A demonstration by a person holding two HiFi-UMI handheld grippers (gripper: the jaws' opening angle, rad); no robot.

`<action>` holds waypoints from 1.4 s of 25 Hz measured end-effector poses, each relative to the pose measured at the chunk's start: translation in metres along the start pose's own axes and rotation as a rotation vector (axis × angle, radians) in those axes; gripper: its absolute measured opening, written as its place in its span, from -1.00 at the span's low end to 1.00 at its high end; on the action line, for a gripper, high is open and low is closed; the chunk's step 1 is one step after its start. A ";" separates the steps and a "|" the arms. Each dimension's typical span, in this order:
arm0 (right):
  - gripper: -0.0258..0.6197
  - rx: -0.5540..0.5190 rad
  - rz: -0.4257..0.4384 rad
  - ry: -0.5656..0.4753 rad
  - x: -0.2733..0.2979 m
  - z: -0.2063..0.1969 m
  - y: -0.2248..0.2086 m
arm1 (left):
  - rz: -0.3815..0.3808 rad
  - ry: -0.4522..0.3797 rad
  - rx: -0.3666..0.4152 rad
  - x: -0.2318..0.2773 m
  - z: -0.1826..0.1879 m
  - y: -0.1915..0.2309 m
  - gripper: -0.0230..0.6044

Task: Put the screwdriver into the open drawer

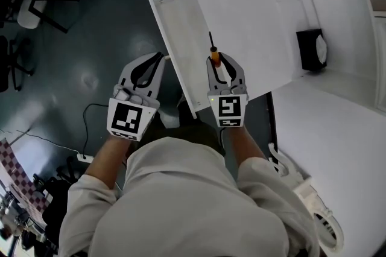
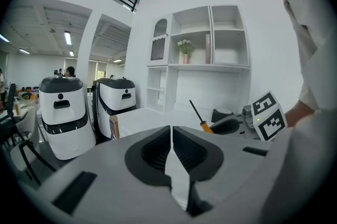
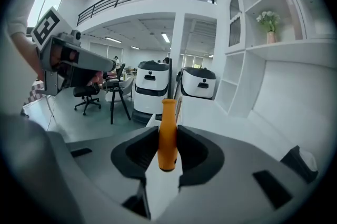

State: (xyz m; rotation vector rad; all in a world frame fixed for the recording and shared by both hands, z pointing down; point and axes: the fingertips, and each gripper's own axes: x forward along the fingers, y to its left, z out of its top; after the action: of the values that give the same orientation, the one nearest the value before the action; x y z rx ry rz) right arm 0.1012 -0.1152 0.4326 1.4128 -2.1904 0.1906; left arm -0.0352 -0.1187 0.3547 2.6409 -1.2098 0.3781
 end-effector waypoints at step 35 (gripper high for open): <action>-0.55 0.141 0.140 0.408 0.167 -0.158 0.020 | -0.025 0.168 -0.108 0.092 -0.082 0.035 -0.87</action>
State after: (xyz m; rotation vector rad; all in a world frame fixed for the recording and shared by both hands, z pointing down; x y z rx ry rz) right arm 0.0851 -0.1802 0.6536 1.1677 -1.9611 0.6365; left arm -0.0156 -0.1818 0.4642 2.4757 -1.1116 0.5043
